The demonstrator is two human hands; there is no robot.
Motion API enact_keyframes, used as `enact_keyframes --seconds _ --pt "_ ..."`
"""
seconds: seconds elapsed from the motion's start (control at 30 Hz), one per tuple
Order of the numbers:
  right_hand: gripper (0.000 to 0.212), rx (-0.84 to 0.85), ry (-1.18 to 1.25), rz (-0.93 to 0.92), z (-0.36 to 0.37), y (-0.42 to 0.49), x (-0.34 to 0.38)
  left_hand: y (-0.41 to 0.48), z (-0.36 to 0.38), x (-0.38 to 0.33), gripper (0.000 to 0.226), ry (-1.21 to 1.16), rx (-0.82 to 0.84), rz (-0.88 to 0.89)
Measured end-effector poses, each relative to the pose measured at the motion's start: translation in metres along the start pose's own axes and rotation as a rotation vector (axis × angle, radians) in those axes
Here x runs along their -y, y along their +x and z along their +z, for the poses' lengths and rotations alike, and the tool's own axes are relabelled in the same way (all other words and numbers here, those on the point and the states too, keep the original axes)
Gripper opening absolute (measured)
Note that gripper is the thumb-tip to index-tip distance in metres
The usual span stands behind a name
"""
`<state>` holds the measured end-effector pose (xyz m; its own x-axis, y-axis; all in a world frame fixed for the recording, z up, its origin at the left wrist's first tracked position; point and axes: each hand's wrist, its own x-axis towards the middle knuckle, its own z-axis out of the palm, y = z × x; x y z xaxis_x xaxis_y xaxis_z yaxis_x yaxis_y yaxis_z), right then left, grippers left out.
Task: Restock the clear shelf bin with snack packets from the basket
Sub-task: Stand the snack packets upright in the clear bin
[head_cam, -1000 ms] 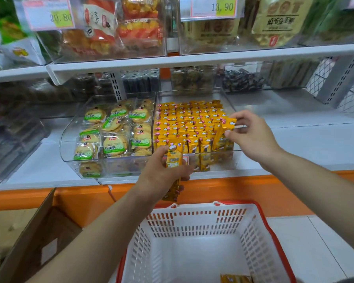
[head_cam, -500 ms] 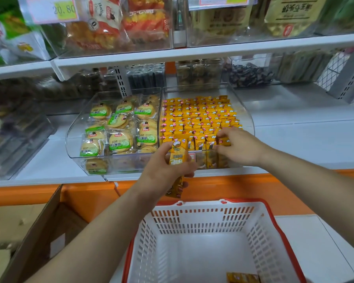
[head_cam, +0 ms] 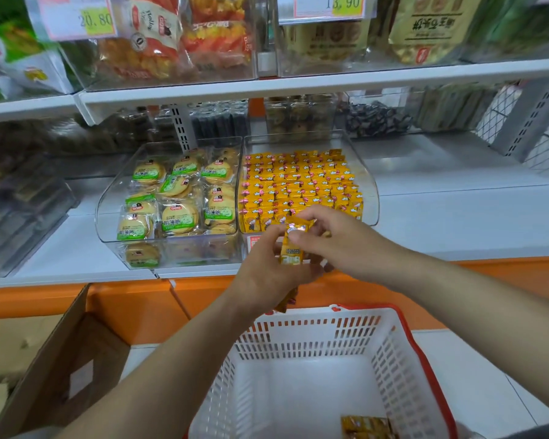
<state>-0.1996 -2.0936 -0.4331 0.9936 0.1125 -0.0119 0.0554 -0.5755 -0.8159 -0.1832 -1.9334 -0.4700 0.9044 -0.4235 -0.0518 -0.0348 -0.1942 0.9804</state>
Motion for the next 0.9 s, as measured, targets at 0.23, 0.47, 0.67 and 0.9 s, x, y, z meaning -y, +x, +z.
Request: enact_keyframes --seconds 0.23,0.47,0.67,0.9 --pt "0.036 0.008 0.135 0.132 -0.010 -0.002 -0.010 -0.002 0.001 0.001 0.046 -0.033 0.030 -0.044" --pt "0.011 0.054 0.580 0.154 -0.025 -0.009 -0.023 0.001 -0.009 -0.007 0.066 -0.212 -0.113 -0.061" --pt "0.013 0.161 0.510 0.109 -0.006 -0.022 -0.027 0.005 -0.009 -0.009 0.071 -0.251 -0.154 -0.057" --pt "0.056 0.241 0.491 0.047 -0.013 -0.027 -0.026 0.005 -0.005 -0.010 0.071 -0.173 -0.118 -0.073"
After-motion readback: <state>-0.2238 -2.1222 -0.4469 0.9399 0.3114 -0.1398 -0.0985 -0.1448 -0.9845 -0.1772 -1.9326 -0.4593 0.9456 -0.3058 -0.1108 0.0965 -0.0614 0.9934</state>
